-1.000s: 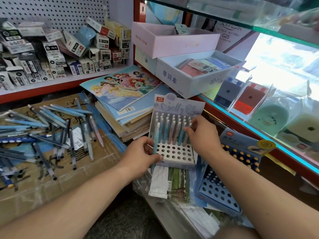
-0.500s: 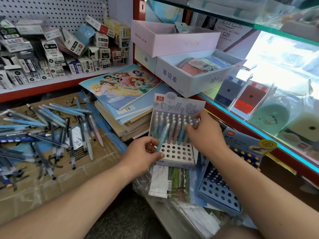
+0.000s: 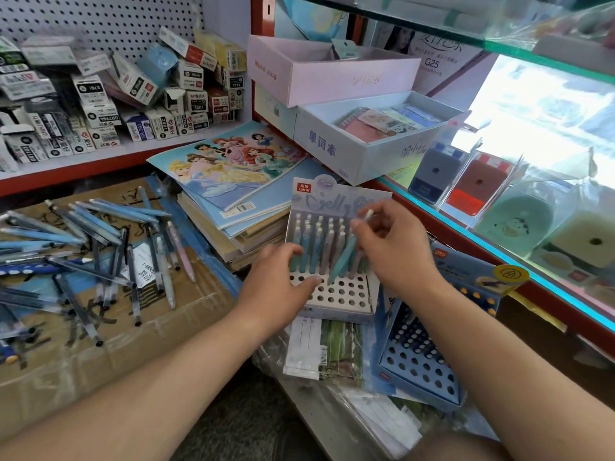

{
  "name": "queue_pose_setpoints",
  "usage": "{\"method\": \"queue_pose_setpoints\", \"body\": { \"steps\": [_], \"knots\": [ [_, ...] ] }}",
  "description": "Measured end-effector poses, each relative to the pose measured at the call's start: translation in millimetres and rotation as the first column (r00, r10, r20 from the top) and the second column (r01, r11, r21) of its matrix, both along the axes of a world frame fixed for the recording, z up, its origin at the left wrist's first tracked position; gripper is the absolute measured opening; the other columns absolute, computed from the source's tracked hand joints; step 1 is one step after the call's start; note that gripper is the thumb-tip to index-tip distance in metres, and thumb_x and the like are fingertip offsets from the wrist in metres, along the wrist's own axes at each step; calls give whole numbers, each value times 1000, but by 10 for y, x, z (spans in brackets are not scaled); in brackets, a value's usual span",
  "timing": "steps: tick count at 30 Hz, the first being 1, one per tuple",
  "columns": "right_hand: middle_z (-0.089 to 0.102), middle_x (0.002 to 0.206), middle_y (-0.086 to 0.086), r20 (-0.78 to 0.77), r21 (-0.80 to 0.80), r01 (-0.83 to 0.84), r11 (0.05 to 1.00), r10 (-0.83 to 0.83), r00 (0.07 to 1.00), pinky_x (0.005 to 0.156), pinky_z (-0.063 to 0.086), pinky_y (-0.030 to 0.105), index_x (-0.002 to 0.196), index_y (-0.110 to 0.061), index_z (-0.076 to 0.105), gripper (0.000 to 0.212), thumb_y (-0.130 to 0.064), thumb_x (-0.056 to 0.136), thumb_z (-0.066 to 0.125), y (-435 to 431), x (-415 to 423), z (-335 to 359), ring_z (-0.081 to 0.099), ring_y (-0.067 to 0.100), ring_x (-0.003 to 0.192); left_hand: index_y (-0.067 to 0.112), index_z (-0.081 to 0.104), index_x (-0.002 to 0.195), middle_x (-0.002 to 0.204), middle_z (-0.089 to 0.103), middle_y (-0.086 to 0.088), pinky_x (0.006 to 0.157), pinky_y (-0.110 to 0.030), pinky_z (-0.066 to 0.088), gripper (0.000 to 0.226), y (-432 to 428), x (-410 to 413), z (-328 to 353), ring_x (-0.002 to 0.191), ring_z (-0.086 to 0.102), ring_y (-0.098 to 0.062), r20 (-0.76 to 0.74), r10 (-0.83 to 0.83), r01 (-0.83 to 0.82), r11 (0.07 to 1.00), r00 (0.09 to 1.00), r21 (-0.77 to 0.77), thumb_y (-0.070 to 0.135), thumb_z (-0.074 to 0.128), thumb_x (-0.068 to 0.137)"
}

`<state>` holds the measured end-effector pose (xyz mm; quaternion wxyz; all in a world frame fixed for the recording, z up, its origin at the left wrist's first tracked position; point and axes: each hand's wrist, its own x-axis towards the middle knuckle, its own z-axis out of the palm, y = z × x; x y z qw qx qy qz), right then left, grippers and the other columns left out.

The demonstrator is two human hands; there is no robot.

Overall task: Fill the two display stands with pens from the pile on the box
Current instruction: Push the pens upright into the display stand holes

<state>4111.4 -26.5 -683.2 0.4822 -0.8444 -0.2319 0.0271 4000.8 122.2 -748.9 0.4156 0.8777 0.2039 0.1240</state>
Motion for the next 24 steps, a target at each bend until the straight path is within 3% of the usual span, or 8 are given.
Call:
{"method": "queue_pose_setpoints", "body": {
  "steps": [2, 4, 9, 15, 19, 24],
  "knots": [
    [65, 89, -11, 65, 9, 79, 997, -79, 995, 59, 49, 9, 103, -29, 62, 7, -25, 99, 66, -53, 29, 42, 62, -8, 77, 26, 40, 151, 150, 42, 3, 116, -40, 38, 72, 64, -6, -38, 138, 43, -16, -69, 17, -12, 997, 997, 73, 42, 74, 90],
    [62, 87, -13, 118, -59, 118, 991, -110, 987, 56, 44, 10, 102, -25, 62, 5, -24, 99, 65, -76, 38, 47, 60, -3, 75, 26, 33, 155, 155, 39, 0, 117, -42, 35, 81, 112, -13, -99, 143, 38, -20, -120, -4, 16, 995, 993, 100, 40, 76, 88],
    [63, 92, -7, 204, -222, 140, 965, -94, 974, 74, 53, 31, 104, -19, 61, 7, -22, 98, 65, -36, 63, -14, 59, 9, 85, 34, 23, 155, 151, 44, 2, 110, -48, 45, 94, 168, -14, -223, 139, 44, -20, -194, -30, 59, 988, 980, 143, 42, 81, 81],
    [58, 91, -12, 184, -282, 170, 944, -121, 975, 63, 40, 19, 103, -24, 59, 9, -18, 99, 64, -22, 130, -87, 54, 3, 80, 37, 26, 147, 135, 54, 4, 97, -45, 52, 87, 151, -26, -298, 122, 54, -18, -172, -61, 90, 982, 983, 164, 36, 82, 80],
    [60, 96, -8, 174, -329, 156, 931, -103, 979, 67, 41, 24, 106, -22, 61, 10, -15, 99, 62, -7, 148, -122, 56, 7, 86, 38, 26, 148, 138, 55, 6, 98, -44, 53, 86, 171, -21, -325, 123, 55, -17, -150, -51, 76, 983, 987, 167, 32, 81, 82],
    [58, 92, -12, 177, -326, 158, 932, -104, 979, 61, 34, 15, 103, -22, 60, 10, -13, 99, 62, -20, 167, -140, 50, -1, 79, 36, 27, 148, 139, 55, 4, 98, -44, 53, 84, 173, -7, -353, 123, 57, -18, -151, -45, 72, 981, 988, 179, 33, 80, 84]
  ]
}}
